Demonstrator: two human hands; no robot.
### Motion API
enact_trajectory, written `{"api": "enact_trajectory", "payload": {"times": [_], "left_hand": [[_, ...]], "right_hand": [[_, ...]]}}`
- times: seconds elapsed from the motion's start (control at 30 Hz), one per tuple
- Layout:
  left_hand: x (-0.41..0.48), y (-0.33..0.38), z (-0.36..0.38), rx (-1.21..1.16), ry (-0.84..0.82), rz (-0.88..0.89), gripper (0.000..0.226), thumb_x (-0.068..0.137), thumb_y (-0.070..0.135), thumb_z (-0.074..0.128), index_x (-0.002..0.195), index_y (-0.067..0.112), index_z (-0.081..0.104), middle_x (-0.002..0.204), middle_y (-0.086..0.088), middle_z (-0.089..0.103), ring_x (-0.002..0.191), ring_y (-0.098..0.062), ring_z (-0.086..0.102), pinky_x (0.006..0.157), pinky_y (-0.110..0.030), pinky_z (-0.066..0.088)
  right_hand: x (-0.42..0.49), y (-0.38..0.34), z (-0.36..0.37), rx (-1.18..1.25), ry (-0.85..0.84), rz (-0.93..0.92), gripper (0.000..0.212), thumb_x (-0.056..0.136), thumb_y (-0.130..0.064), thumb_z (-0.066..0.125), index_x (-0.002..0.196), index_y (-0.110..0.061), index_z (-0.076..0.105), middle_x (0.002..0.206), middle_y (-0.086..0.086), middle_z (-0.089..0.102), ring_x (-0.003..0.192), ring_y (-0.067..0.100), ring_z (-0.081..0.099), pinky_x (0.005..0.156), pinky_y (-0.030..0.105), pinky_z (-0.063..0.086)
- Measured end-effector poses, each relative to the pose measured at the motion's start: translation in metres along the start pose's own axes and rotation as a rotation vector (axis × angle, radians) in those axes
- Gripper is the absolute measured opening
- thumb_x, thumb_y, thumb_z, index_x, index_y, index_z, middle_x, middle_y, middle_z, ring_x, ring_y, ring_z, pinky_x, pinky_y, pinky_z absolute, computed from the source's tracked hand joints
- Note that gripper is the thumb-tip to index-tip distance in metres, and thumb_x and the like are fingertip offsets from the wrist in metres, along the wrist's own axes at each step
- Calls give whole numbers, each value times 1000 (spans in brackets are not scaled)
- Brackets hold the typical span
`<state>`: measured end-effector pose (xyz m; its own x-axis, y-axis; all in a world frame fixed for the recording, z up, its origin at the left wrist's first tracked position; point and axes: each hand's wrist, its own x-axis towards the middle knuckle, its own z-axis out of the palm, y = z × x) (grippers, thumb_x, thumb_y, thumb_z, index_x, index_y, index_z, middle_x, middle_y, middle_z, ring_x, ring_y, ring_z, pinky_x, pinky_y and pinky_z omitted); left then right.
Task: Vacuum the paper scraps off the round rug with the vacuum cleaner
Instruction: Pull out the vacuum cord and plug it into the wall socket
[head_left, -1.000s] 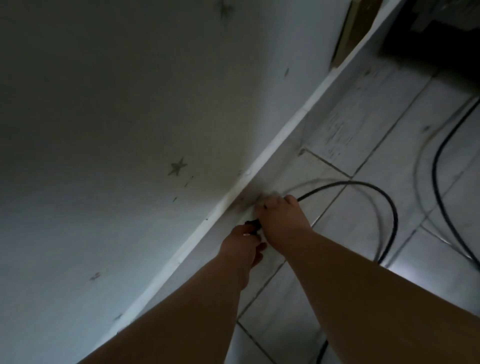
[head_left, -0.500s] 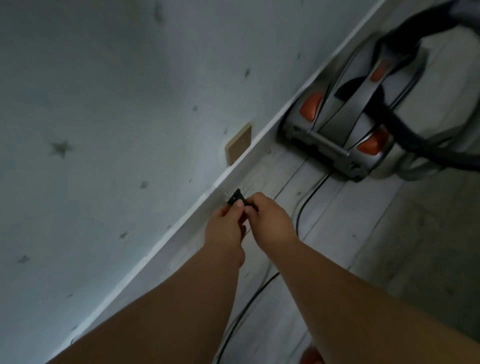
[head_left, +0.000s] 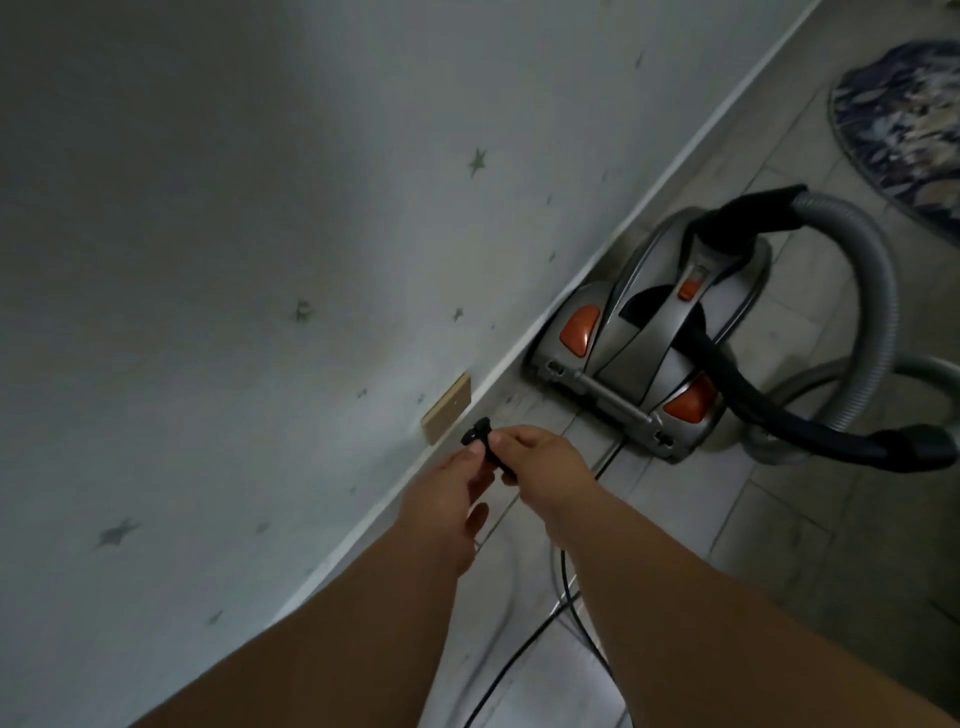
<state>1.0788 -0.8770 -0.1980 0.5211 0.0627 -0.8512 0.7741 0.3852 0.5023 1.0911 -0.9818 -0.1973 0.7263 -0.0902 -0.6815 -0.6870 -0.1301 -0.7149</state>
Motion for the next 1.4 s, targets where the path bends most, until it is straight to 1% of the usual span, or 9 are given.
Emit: {"api": "enact_trajectory", "payload": {"times": [0.2, 0.3, 0.37, 0.53, 0.73, 0.9, 1.17, 1.3, 1.4], "left_hand": [[52, 14, 1, 67, 59, -33, 23, 91, 23, 62, 111, 13, 64, 100, 0, 72, 98, -11, 61, 84, -33, 41], [75, 4, 1, 52, 96, -59, 24, 91, 23, 62, 112, 12, 63, 99, 0, 70, 100, -14, 57, 85, -34, 38], [86, -4, 3, 20, 105, -77, 22, 92, 23, 62, 112, 13, 63, 99, 1, 69, 103, -14, 55, 88, -34, 38], [98, -6, 9, -26, 123, -46, 21, 93, 23, 60, 112, 16, 62, 102, 2, 69, 104, -12, 54, 93, -33, 38], [102, -3, 10, -45, 174, -47, 20, 93, 21, 60, 111, 13, 62, 102, 0, 69, 90, -6, 58, 91, -32, 41], [104, -6, 10, -22, 225, -21, 6, 92, 25, 62, 91, 19, 63, 95, 2, 68, 87, -8, 57, 86, -31, 44], [102, 0, 13, -10, 250, 22, 15, 92, 27, 62, 78, 23, 62, 88, 3, 66, 78, -10, 56, 83, -34, 44], [99, 0, 16, -37, 277, 29, 17, 92, 27, 61, 77, 23, 64, 94, 3, 67, 87, -9, 58, 84, -32, 43], [98, 1, 17, -57, 304, 33, 17, 92, 27, 61, 75, 24, 65, 91, 4, 68, 87, -7, 59, 81, -31, 43]], "right_hand": [[58, -4, 12, -112, -16, 28, 27, 100, -28, 57, 114, -9, 70, 103, 10, 68, 83, 17, 59, 74, 30, 46], [82, 8, 17, -195, -47, 40, 30, 101, -30, 56, 117, -8, 68, 111, 14, 68, 102, 27, 63, 91, 39, 51], [94, 19, 19, -183, -48, 56, 28, 101, -30, 56, 117, -9, 68, 109, 12, 68, 101, 27, 63, 97, 42, 52], [108, 25, 17, -128, -60, 40, 23, 100, -28, 59, 111, -12, 70, 93, 4, 66, 78, 14, 58, 70, 27, 46], [114, 16, 20, -182, -105, 58, 23, 100, -27, 59, 110, -10, 70, 91, 6, 66, 70, 10, 55, 57, 21, 40], [110, 20, 24, -103, -68, 52, 16, 99, -25, 59, 97, -14, 70, 91, 9, 68, 69, 12, 55, 64, 24, 46], [110, 10, 30, -127, -36, 34, 20, 100, -28, 58, 84, -18, 65, 74, 2, 61, 63, 12, 52, 67, 29, 47], [110, 10, 32, -112, -17, 39, 20, 100, -28, 58, 95, -13, 70, 75, 0, 62, 67, 11, 55, 64, 26, 45], [109, 10, 38, -98, 9, 29, 23, 100, -28, 57, 99, -10, 70, 81, 4, 65, 76, 17, 60, 77, 35, 52]]}}
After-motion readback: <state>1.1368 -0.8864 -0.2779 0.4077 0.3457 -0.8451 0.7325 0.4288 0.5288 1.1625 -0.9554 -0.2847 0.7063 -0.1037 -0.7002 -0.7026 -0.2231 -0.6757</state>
